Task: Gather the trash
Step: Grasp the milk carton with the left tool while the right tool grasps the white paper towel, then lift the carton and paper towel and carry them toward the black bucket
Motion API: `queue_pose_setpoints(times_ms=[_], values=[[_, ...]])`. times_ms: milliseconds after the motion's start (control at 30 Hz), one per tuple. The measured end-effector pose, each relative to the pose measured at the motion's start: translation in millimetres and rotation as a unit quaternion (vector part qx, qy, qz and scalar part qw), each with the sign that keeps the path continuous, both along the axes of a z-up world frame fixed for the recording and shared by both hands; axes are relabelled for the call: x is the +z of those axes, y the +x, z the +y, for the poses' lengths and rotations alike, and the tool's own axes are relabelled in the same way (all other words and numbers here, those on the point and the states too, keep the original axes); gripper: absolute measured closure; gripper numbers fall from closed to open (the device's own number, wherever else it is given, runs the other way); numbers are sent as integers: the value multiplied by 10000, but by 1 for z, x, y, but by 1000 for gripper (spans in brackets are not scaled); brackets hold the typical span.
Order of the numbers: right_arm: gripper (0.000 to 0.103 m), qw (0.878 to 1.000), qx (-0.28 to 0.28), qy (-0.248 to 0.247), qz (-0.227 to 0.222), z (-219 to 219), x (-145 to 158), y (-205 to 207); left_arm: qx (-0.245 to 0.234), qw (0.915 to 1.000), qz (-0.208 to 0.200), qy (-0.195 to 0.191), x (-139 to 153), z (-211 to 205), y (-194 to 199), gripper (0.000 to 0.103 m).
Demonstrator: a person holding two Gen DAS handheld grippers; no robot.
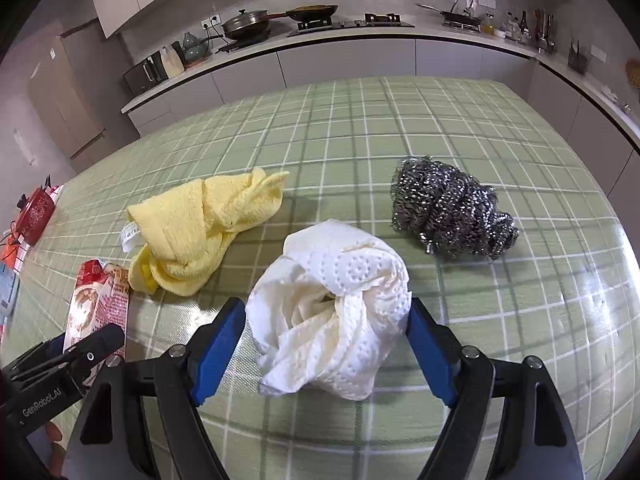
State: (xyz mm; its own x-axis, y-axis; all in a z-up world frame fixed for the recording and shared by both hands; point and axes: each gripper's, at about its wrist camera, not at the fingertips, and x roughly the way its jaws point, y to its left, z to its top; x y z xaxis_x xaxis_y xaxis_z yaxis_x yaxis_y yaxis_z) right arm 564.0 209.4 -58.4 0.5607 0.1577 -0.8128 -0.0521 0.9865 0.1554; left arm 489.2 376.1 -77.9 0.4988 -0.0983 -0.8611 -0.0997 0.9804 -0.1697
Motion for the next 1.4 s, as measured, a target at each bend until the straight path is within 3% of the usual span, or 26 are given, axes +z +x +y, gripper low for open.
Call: queue_pose_setpoints(times_ms=[67, 133, 500, 633, 1033, 1400], values=[[26, 10000, 2, -31, -21, 2, 0, 1, 51, 10000, -7, 30, 0, 2, -2, 42], [43, 10000, 20, 10, -57, 1, 1, 0, 52, 10000, -8, 41, 0, 5, -2, 44], [59, 9992, 100, 382, -21, -9, 1, -12, 20, 9996, 36, 263, 0, 3, -5, 45], [62, 9991, 140, 405, -55, -8, 3, -23, 53, 9998, -24, 190, 0, 3, -7, 50], [63, 9971, 221, 706, -158, -19, 24, -54, 73, 9995, -292, 10, 15, 2, -35, 52], [62, 9940, 542, 882, -360, -73, 47, -102, -84, 9977, -675, 43, 49, -66, -86, 52]])
